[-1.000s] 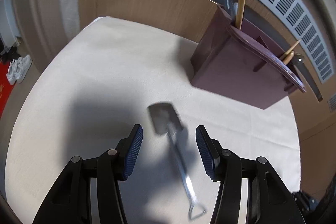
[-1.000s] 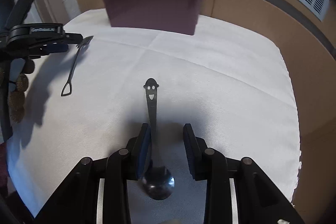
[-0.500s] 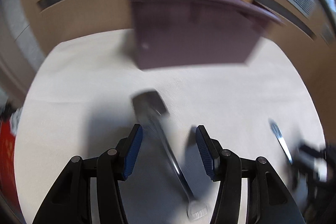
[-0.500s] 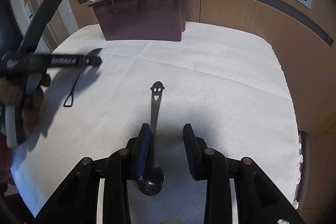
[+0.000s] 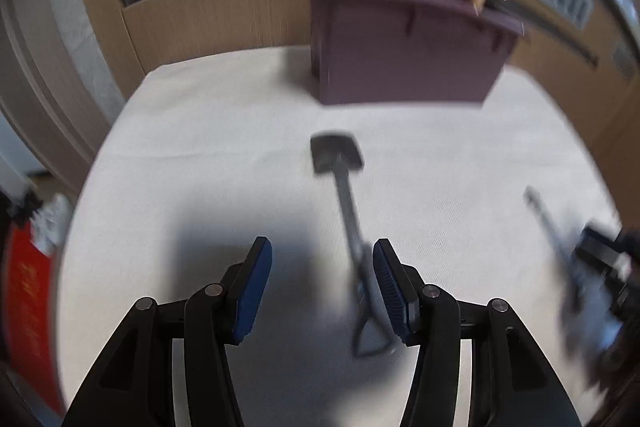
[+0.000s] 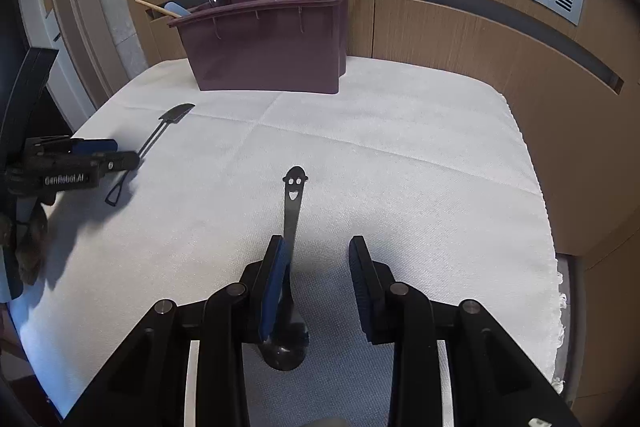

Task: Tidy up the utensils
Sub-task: 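Grasp the metal spatula server with left tool while right tool grasps the black smiley spoon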

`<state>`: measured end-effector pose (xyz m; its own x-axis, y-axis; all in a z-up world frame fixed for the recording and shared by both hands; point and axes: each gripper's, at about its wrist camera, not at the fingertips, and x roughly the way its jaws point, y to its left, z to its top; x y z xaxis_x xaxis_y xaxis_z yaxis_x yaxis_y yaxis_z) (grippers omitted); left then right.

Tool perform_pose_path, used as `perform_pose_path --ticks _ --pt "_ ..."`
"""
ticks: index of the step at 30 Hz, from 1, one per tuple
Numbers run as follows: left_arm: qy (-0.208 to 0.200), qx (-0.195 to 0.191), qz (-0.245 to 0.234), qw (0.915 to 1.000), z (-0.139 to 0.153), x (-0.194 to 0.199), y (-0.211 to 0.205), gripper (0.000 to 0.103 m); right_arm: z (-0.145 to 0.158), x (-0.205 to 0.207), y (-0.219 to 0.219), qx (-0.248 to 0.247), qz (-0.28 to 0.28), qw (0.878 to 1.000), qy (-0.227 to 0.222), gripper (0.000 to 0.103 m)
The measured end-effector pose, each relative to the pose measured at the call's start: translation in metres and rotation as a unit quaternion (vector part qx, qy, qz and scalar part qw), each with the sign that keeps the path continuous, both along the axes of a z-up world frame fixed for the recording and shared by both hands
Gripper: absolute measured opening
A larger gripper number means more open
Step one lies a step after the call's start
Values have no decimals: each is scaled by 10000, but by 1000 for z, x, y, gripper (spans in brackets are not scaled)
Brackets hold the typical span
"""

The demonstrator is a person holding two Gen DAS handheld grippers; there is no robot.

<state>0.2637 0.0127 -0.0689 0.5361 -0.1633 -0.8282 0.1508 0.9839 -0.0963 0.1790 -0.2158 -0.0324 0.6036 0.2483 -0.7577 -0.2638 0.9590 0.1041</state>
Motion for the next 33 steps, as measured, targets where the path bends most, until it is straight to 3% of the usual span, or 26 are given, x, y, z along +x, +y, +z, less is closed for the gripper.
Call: perform_pose_path --ticks 3,14,15,17,18,25,30,33 --pt "66 -321 -51 9995 0 21 -5 54 1 -1 1 137 56 9999 40 29" --pt "535 207 324 9978 -5 72 -25 49 3 -5 7 -62 192 9998 -92 29" --pt "553 214 367 9976 -5 73 -27 47 2 -5 7 -46 207 9997 -83 29" --pt "522 195 354 9978 -4 74 -31 33 1 -5 7 -50 207 9997 -76 29" --pt "488 115 315 9982 -2 72 -31 33 1 -5 7 -54 202 9997 -79 29" --pt "253 -393 22 9989 6 24 -30 33 1 -7 9 -55 251 9996 -117 29" --pt "13 -588 -106 9982 17 -29 -25 33 5 -10 1 284 507 9983 46 29" --pt "-262 -586 8 9979 24 -52 -25 33 2 -7 -2 277 375 9987 181 29"
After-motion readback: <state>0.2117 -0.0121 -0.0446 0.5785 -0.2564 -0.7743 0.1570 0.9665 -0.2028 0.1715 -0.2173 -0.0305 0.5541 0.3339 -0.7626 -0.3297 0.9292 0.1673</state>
